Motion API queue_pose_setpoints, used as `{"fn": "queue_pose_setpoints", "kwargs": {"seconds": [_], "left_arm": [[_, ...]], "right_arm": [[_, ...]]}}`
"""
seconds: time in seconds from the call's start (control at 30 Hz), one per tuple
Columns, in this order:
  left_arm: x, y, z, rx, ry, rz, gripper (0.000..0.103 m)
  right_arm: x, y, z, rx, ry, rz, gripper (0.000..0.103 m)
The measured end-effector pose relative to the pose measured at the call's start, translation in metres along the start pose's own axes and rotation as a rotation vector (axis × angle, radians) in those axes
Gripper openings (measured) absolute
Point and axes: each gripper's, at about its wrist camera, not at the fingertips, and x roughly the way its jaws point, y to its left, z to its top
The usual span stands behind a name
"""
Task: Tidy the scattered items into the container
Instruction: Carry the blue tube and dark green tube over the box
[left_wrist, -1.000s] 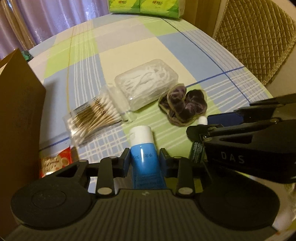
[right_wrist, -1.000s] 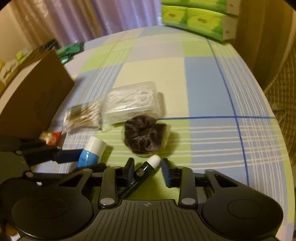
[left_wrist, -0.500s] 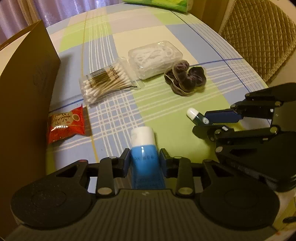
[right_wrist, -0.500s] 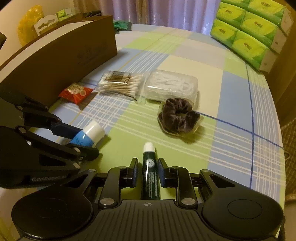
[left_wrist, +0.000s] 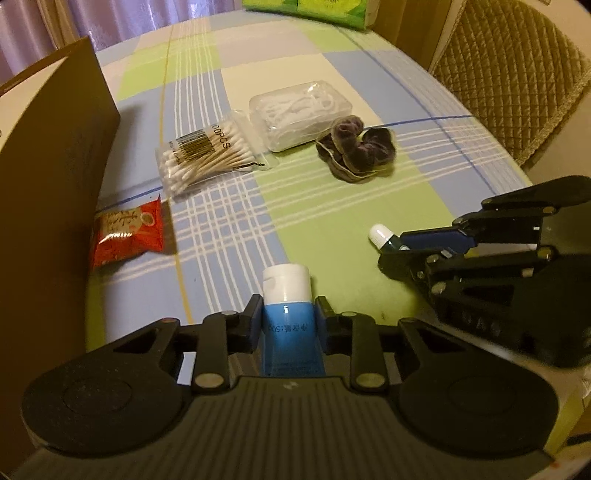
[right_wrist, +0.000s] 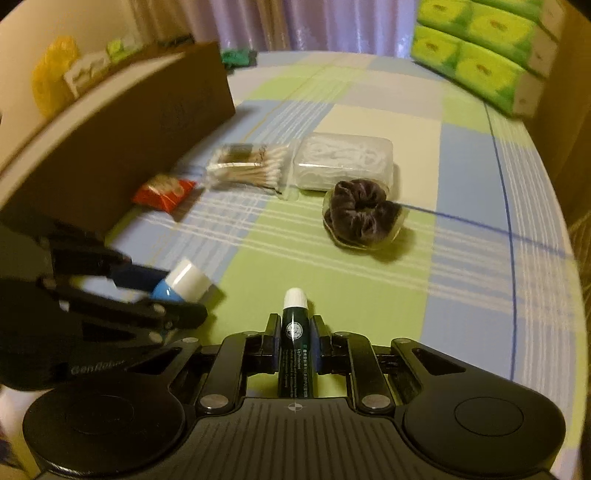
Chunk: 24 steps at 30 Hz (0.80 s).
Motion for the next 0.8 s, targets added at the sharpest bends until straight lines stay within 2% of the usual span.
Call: {"fn": "queue_pose_setpoints", "kwargs": {"seconds": [0.4,0.8], "left_arm": [[-0.082,0.007,-0.018,-0.059,-0.177,0.001,0.024],[-0.142,0.004,-0.018,-0.08,-0.315,0.008,0.024]], "right_arm": [[-0.061,0.007,-0.002,0.093,-0.138,0.093,0.013],[-0.095,0.03,0.009,0.051,-0.237,0.133,0.013]]}}
